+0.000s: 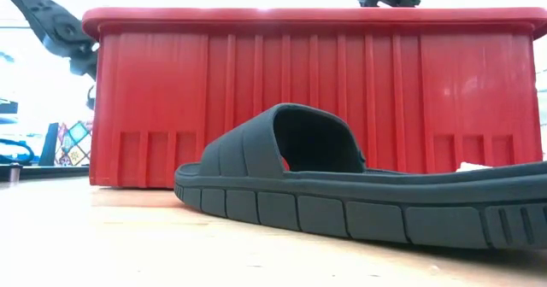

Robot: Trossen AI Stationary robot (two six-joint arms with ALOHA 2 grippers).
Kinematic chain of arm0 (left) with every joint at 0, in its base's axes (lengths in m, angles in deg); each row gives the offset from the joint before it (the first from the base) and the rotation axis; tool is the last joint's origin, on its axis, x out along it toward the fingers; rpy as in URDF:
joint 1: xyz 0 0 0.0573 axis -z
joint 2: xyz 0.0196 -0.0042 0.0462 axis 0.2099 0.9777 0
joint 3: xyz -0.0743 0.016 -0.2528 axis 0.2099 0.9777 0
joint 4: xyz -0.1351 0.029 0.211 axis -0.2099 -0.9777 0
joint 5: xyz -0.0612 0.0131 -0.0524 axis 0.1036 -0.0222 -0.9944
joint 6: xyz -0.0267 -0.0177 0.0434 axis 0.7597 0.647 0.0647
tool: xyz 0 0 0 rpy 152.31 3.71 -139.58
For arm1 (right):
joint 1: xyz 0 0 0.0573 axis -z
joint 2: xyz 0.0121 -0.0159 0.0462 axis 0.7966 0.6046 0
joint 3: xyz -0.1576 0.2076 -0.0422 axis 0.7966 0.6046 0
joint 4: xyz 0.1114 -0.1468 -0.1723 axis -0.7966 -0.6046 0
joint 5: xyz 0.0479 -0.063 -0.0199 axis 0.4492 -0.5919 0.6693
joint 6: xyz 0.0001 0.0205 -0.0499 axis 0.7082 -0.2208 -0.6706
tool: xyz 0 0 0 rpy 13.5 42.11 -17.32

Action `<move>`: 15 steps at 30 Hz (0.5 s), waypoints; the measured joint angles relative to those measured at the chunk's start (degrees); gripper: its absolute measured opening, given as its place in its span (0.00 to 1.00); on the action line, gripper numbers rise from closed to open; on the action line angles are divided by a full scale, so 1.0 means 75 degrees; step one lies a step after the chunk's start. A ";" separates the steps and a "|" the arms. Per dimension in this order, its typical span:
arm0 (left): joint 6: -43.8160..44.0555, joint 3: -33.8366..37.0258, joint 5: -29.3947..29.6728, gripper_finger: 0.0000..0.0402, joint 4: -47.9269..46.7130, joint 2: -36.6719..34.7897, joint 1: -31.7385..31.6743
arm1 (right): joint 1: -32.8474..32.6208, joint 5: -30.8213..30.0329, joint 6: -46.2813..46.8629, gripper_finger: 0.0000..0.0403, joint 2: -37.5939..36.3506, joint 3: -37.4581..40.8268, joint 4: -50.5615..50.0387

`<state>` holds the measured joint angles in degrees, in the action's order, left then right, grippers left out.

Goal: Pick and place slides into bin
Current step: Put the top black slides into the red bin

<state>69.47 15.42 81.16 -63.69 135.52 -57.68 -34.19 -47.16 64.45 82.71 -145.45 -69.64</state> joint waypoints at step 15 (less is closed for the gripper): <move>-0.0938 -0.0742 0.0928 0.04 -0.0959 -0.2817 0.0210 | 0.0274 -0.0073 -0.0621 0.91 0.0000 0.0000 0.0357</move>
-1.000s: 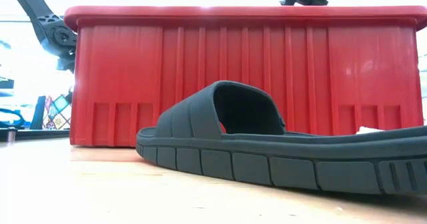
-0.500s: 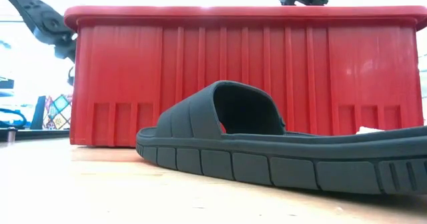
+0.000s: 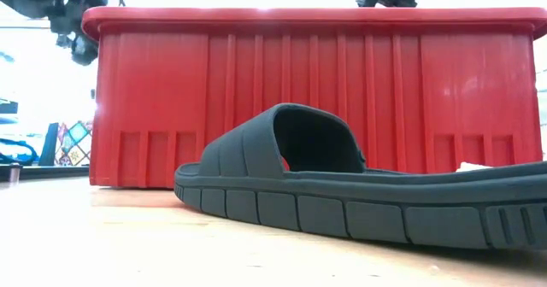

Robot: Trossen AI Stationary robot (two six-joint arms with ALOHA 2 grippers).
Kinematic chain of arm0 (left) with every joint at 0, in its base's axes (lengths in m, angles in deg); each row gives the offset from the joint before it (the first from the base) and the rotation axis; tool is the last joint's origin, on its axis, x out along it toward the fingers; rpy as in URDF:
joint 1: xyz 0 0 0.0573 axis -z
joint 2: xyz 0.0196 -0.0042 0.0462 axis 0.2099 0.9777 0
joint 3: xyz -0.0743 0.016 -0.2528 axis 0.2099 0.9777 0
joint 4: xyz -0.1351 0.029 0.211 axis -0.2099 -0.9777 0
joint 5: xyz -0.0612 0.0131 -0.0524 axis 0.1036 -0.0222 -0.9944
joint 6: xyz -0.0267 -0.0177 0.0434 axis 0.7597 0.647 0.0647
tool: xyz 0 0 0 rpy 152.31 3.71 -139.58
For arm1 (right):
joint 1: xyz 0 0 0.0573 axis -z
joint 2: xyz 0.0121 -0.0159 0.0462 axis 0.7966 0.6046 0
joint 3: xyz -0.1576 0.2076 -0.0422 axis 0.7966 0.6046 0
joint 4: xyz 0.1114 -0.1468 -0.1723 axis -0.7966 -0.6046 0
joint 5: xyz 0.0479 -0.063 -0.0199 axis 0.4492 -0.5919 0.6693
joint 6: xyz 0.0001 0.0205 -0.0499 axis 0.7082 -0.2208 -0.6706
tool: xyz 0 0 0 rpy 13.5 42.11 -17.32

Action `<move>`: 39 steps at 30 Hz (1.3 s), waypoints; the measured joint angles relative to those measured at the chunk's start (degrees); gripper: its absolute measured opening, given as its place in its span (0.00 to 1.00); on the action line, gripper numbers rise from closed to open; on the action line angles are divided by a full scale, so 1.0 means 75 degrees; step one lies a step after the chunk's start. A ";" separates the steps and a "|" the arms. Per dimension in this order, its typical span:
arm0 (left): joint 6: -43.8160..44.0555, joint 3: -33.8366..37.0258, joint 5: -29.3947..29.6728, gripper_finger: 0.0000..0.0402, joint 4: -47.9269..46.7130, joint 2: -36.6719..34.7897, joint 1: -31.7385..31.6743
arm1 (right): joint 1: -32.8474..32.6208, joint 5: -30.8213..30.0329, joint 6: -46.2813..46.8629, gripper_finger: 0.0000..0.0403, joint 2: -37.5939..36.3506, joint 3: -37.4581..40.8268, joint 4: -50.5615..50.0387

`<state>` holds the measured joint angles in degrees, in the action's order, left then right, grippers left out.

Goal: Pick and place slides into bin
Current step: Put the top black slides into the red bin

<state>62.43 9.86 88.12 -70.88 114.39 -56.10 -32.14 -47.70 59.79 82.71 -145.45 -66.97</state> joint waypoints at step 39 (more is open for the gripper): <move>0.1907 -0.5417 0.1450 0.03 -0.0492 0.6859 0.4688 | 0.0870 0.0775 -0.2646 0.91 -0.0962 0.0006 0.1300</move>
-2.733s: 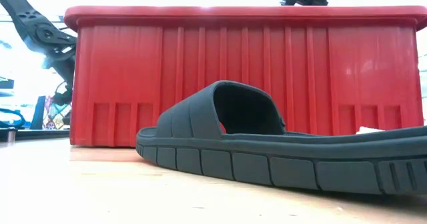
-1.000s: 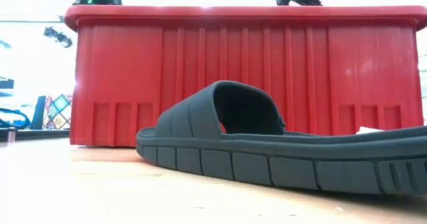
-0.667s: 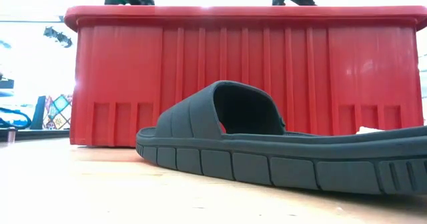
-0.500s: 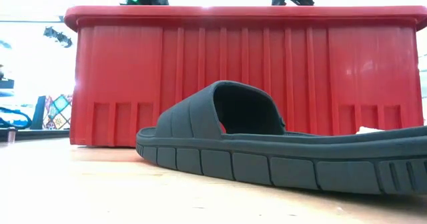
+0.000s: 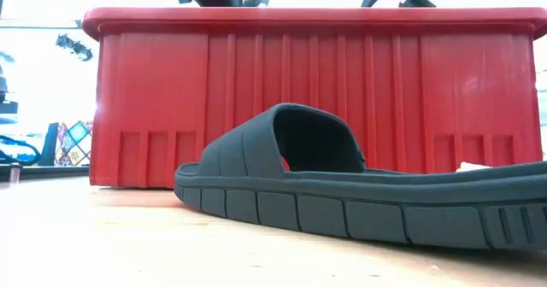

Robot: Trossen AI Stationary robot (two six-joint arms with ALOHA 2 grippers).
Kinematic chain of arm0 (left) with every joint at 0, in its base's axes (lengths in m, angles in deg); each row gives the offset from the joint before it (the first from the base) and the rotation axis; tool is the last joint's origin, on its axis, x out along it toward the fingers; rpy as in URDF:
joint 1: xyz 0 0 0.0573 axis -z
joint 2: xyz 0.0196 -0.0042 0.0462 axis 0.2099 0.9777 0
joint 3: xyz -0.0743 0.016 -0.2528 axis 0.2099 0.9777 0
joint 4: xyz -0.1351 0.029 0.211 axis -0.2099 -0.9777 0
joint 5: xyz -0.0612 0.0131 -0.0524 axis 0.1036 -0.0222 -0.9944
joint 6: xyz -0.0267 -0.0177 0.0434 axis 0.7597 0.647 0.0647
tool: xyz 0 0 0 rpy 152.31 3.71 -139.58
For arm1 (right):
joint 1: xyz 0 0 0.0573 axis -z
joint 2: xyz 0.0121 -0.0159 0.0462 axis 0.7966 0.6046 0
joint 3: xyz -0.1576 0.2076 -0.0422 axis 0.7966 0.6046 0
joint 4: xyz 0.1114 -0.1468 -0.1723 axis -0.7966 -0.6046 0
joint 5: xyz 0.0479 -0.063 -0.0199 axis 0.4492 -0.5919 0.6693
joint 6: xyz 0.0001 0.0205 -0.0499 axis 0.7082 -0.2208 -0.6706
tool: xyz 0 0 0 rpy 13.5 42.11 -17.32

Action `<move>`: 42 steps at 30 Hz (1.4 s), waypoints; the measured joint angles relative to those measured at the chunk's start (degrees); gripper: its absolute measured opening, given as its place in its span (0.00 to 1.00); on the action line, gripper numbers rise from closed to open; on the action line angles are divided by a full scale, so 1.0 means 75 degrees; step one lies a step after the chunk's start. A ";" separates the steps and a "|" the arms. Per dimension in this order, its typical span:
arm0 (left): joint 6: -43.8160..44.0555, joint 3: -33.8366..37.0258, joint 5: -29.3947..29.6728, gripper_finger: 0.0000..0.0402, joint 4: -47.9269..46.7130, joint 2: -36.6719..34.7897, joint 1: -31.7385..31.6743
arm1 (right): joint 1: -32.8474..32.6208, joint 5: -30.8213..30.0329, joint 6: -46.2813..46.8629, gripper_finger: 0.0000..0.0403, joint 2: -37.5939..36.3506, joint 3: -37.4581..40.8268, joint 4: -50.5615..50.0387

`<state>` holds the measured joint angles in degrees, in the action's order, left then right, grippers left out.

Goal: Pick and place slides into bin
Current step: Put the top black slides into the red bin

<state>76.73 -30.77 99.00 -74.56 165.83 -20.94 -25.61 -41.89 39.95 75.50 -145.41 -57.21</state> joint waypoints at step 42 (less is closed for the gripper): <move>0.3195 -0.5886 0.1208 0.06 -0.4554 0.5430 0.0377 | -0.0115 0.2649 -0.1655 0.91 -0.1034 -0.0009 -0.2200</move>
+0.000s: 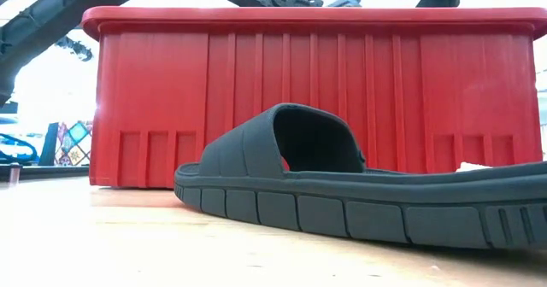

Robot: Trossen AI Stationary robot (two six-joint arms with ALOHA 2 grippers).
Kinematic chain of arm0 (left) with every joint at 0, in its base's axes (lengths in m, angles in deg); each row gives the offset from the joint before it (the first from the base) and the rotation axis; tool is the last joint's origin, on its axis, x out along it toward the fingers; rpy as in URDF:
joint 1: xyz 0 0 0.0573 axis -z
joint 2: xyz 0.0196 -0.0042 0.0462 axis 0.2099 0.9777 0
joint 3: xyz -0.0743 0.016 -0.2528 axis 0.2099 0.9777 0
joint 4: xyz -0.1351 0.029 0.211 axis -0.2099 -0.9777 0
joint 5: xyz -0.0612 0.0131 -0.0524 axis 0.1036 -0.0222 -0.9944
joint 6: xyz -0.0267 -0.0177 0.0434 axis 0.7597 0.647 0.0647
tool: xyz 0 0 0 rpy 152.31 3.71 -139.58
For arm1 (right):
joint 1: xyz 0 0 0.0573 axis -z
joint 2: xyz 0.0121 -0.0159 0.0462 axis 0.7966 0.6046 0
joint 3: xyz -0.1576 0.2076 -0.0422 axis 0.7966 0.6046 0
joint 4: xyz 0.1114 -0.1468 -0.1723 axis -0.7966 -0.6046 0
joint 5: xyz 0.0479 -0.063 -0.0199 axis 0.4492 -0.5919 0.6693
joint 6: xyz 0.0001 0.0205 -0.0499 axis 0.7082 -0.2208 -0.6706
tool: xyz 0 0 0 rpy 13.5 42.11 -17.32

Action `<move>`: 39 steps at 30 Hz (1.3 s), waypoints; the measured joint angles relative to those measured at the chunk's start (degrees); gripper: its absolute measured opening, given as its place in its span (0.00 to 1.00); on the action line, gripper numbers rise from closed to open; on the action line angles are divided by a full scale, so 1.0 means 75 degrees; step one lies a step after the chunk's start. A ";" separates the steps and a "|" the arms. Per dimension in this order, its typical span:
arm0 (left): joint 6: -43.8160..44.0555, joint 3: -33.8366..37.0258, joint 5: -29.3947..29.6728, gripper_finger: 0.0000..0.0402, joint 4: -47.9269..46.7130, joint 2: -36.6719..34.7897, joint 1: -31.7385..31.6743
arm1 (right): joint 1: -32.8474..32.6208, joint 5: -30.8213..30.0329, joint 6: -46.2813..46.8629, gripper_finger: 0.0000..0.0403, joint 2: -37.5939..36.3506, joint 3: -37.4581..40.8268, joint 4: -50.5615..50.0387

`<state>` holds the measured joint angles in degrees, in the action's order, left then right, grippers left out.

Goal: Pick and place slides into bin
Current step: Put the top black slides into the red bin

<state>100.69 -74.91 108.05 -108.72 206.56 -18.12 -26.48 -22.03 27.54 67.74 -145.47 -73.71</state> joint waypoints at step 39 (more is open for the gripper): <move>-0.2231 0.0012 -0.3064 0.46 -0.0748 -0.0026 -0.0286 | 0.0003 0.0001 0.0381 0.91 0.0006 0.0000 -0.0196</move>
<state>83.96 -74.82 85.07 -114.33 206.36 -20.26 -26.45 -22.02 30.39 67.78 -145.47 -75.18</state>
